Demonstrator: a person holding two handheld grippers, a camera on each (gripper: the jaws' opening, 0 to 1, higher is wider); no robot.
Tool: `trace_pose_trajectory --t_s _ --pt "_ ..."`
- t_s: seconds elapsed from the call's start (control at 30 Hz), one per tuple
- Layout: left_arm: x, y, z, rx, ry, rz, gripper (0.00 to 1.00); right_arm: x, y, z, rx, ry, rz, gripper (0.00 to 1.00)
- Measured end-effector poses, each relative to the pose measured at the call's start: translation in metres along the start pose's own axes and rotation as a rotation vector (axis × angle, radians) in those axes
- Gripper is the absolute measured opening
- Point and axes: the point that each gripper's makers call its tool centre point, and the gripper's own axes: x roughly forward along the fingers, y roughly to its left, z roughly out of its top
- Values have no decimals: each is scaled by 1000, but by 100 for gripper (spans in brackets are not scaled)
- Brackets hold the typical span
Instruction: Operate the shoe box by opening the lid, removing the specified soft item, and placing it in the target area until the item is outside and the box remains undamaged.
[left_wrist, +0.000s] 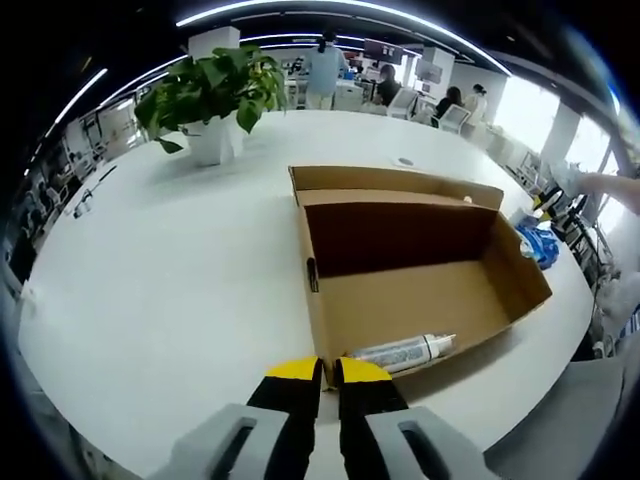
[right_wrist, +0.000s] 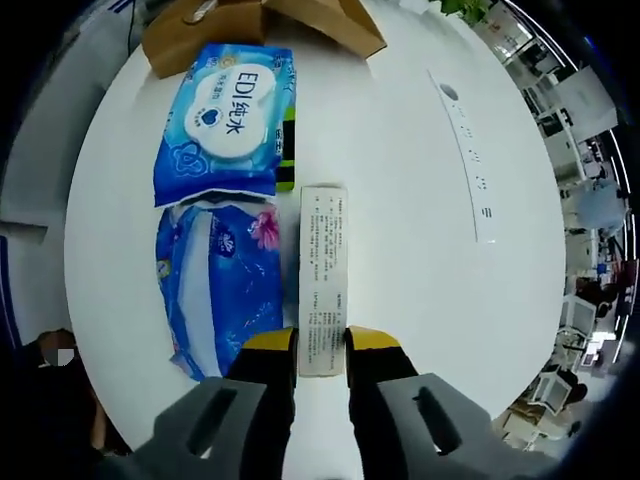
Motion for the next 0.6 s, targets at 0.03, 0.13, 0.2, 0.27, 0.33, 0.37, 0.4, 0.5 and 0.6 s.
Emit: trace_pose_trajectory --t_s 0.03,0.13,0.2,0.27,0.33,0.37,0.4,0.5,0.6 --pt "0 0 0 4 0 0 5 0 -1 0 3 3 -6 17" --pt "1 0 1 21 4 -2 6 -1 -5 0 11 -1 -26 22" --pt "1 0 1 40 5 -1 6 -4 -4 2 15 -8 -33 26" --pt "1 0 2 64 8 4 8 -7 -7 2 7 -7 -56 29" --pt "1 2 4 92 7 12 11 -11 -11 3 20 -16 -86 32" --pt "0 1 5 100 6 12 14 -13 -11 3 27 -19 -90 34" --pt "0 0 6 107 5 11 16 -16 -10 4 33 -26 -96 35" --pt "-1 -2 9 132 -6 9 18 -24 -7 9 50 -48 -116 39" --pt "-3 -4 12 136 -14 0 18 -31 -4 14 109 -78 -136 48"
